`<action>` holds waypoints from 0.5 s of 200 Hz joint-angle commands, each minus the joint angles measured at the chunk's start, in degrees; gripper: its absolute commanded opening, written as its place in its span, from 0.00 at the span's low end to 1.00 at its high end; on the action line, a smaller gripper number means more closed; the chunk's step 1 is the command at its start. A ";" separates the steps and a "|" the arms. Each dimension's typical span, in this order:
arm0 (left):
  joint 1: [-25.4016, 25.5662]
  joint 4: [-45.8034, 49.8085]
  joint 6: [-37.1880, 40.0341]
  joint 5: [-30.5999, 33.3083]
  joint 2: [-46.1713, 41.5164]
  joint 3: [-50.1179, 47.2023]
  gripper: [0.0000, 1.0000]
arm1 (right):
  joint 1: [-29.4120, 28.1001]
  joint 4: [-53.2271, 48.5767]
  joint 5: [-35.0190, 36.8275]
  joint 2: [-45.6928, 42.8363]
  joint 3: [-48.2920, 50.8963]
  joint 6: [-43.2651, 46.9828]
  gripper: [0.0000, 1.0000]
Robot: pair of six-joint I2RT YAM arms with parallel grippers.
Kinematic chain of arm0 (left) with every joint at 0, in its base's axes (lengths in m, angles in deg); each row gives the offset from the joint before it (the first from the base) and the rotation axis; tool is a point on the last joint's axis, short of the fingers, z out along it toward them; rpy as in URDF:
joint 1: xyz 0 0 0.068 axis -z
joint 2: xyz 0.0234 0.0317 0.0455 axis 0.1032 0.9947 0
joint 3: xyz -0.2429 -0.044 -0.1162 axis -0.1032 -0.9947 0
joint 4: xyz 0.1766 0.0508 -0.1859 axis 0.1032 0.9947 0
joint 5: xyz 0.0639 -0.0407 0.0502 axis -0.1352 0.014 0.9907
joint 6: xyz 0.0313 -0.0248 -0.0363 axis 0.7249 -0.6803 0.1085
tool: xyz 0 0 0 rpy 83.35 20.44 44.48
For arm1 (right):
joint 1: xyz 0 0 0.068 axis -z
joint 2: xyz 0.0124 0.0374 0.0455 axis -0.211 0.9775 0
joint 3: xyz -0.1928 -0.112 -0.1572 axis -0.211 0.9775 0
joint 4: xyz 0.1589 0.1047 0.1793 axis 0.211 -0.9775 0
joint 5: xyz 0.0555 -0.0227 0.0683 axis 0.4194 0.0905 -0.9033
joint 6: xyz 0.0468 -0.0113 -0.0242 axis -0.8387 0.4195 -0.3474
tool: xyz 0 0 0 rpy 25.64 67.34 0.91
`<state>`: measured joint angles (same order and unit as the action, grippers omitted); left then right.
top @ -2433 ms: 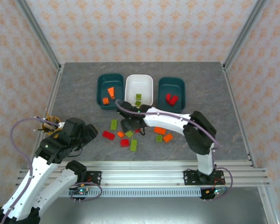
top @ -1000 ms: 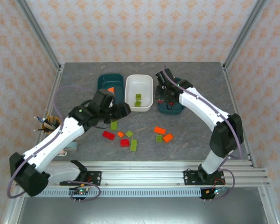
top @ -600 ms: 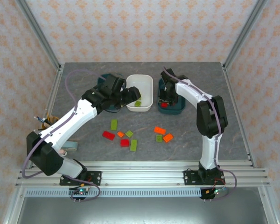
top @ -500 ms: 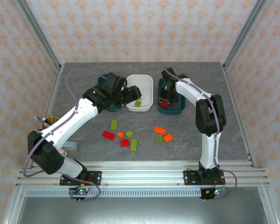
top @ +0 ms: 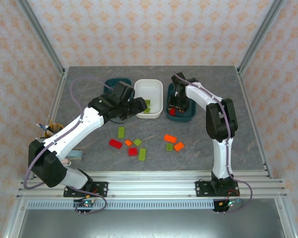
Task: Sort the legos into containers by color
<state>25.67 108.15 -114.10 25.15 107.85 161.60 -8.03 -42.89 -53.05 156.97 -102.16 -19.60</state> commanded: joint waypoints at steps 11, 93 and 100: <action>0.53 9.71 -2.38 6.22 -4.29 -4.07 0.73 | -0.45 -1.99 4.15 -10.92 -1.61 1.28 0.56; 0.65 4.67 -13.15 3.94 0.42 -17.88 0.57 | -15.22 17.83 -1.53 -43.87 32.65 -0.72 0.61; 0.65 4.68 -13.29 3.87 1.06 -18.20 0.58 | -16.19 17.96 -1.49 -45.08 34.34 -1.99 0.61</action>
<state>25.98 113.33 -125.42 27.20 107.54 144.18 -22.17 -28.95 -53.83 114.13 -74.89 -17.70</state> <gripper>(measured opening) 0.572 0.609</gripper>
